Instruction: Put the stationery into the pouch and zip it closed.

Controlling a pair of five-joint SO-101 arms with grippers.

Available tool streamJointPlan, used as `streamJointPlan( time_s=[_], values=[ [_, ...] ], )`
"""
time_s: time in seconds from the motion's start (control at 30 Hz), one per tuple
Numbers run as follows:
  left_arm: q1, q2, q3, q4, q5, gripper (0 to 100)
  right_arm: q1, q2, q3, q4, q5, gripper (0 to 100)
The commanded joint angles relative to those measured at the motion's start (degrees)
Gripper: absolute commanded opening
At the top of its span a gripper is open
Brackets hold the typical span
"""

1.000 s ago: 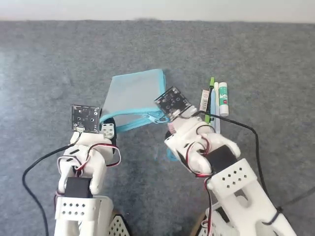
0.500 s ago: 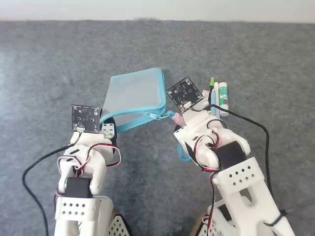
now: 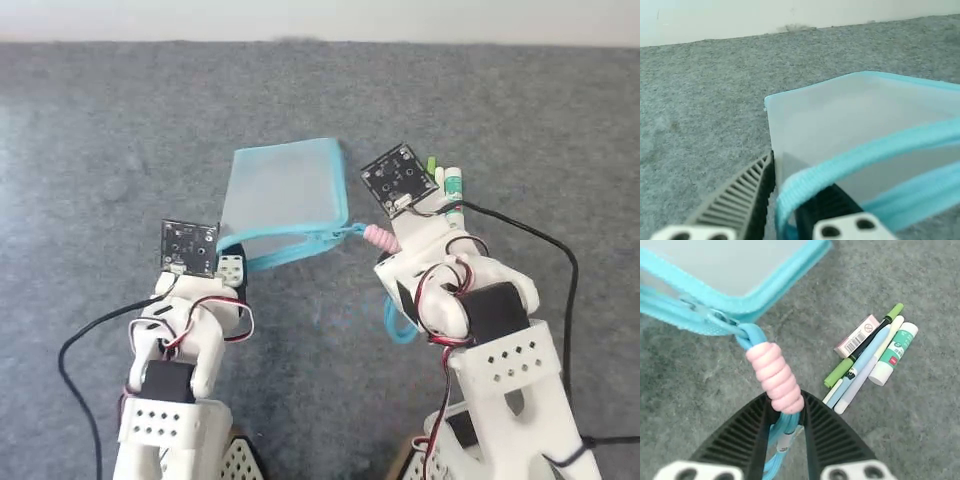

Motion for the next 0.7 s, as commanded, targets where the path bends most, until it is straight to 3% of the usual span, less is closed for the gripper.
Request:
streamJointPlan(
  time_s=[0.0,0.2,0.67],
  values=[
    [0.8,0.4,-0.7,-1.3,-0.7,1,0.5,0.0,-3.4,1.4,2.0,0.6],
    [-1.1,0.4,-0.8,-1.3,-0.7,1,6.3,0.0,-3.5,1.0,2.9,0.6],
    [-1.4,0.4,-0.8,-1.3,-0.7,1,8.0,0.0,-3.7,1.2,2.9,0.7]
  ],
)
